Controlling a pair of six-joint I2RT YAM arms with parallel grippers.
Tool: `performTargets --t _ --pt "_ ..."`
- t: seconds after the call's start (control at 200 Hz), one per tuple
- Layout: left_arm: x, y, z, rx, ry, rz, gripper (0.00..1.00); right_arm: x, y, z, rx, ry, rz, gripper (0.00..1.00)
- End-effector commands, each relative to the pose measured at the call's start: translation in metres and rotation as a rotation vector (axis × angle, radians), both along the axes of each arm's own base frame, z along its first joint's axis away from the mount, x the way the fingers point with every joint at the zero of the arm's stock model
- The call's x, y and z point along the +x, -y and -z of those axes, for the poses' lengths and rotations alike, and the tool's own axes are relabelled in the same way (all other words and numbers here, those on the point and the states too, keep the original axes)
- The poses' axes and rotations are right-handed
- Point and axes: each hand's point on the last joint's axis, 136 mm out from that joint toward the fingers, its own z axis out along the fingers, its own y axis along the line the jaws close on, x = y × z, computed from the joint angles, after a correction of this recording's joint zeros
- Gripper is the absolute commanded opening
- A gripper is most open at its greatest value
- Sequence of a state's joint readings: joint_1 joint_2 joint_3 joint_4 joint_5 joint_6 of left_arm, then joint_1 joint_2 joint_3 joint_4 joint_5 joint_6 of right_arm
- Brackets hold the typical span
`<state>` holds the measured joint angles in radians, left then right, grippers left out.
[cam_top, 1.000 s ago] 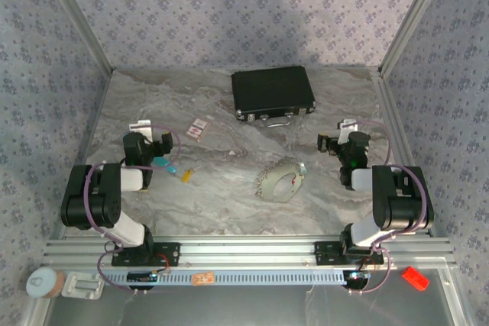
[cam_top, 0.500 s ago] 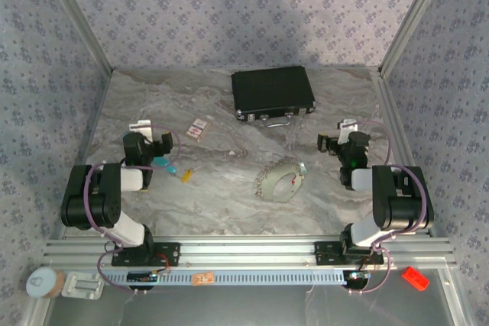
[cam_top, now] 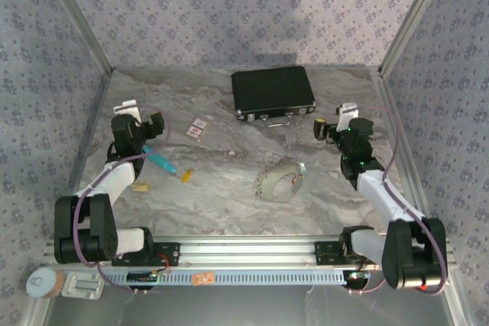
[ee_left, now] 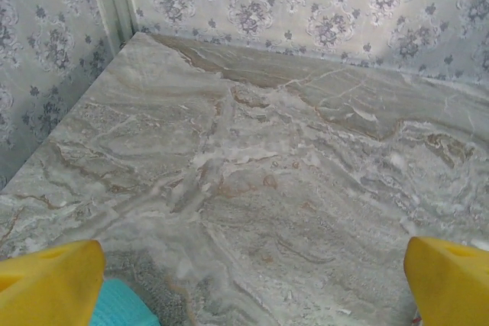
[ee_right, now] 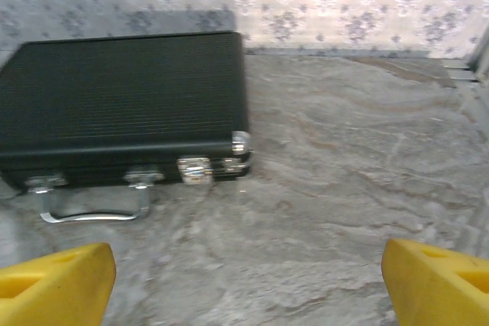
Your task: Put the keys on the keyring
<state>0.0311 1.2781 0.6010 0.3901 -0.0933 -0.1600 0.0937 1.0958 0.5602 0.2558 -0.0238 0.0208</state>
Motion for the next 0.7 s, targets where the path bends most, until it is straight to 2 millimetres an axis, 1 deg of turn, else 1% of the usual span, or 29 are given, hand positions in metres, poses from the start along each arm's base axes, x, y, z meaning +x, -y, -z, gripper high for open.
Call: performTargets --t 0.0,0.13,0.28,0.36,0.45,0.51,0.6,0.695 --pt "-0.013 0.004 0.010 -0.091 -0.076 -0.006 1.00 -0.029 -0.015 0.016 0.017 -0.149 -0.002 0.91" --pt "-0.019 0.021 -0.003 -0.148 -0.043 0.077 1.00 -0.051 -0.026 0.014 0.052 -0.210 0.026 0.89" --pt "-0.030 0.046 -0.014 -0.221 -0.025 0.178 0.98 -0.076 -0.033 0.024 0.109 -0.338 0.066 0.88" --pt "-0.039 0.061 -0.014 -0.221 -0.023 0.226 0.98 -0.089 -0.039 0.031 0.120 -0.390 0.061 0.85" --pt "-0.051 0.086 -0.007 -0.209 -0.043 0.300 0.97 -0.103 -0.046 0.040 0.103 -0.425 0.053 0.82" --pt "-0.058 0.107 -0.004 -0.197 -0.063 0.357 0.97 -0.111 -0.053 0.044 0.092 -0.438 0.028 0.81" --pt "-0.068 0.135 0.000 -0.188 -0.090 0.425 0.97 -0.124 -0.072 0.051 0.075 -0.447 -0.046 0.79" --pt "-0.079 0.166 0.003 -0.214 -0.110 0.496 0.96 -0.139 -0.097 0.066 0.079 -0.447 -0.134 0.76"
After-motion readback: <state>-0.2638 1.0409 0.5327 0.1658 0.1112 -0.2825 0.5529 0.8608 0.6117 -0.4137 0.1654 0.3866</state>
